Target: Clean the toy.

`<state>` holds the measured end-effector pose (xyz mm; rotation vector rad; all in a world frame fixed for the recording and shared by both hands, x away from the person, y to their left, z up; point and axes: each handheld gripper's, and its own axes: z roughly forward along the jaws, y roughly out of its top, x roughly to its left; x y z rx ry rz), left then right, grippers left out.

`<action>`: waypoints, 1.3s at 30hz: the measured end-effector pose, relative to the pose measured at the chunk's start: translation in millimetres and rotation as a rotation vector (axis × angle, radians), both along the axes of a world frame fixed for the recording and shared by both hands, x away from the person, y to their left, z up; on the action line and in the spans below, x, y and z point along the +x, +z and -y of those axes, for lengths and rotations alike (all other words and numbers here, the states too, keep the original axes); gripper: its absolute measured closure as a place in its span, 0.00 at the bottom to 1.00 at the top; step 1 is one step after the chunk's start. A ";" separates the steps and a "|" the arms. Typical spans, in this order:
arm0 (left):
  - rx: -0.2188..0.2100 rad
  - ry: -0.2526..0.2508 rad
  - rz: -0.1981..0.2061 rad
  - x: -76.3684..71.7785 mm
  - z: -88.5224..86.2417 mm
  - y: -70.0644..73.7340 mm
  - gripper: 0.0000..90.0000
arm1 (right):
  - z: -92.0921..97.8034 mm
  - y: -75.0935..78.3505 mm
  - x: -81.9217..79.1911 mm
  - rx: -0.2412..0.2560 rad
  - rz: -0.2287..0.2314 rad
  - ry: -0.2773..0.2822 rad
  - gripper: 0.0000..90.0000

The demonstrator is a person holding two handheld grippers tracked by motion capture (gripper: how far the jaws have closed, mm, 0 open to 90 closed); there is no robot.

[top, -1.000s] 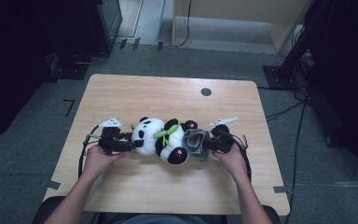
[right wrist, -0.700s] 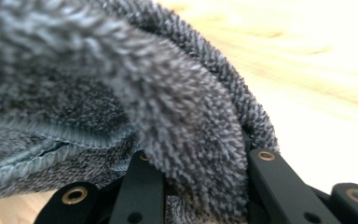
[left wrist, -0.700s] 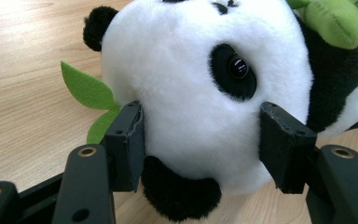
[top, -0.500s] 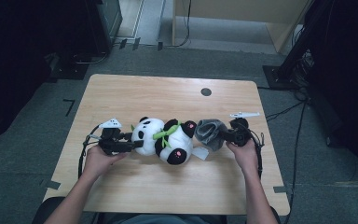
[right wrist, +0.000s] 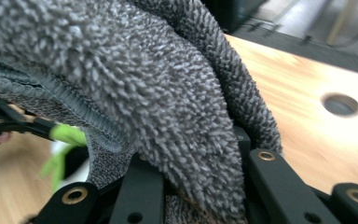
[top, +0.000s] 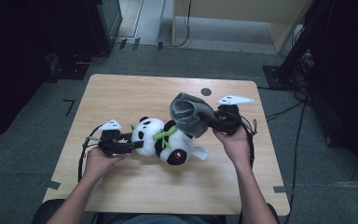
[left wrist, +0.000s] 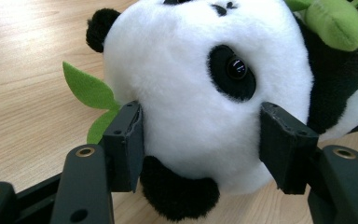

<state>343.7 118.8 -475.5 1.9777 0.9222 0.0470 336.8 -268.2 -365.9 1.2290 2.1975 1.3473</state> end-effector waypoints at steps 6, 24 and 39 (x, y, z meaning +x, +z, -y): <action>0.004 0.006 -0.004 -2.8 0.3 1.0 0.43 | -46.7 12.2 8.9 -0.018 0.037 0.108 0.84; 0.007 0.019 0.011 -5.2 -1.2 -1.3 0.44 | -153.8 -40.3 29.8 -0.168 -0.049 0.316 0.84; -0.016 0.025 0.011 -3.2 -0.3 -1.8 0.45 | -120.4 -50.3 49.1 -0.189 -0.077 0.187 0.83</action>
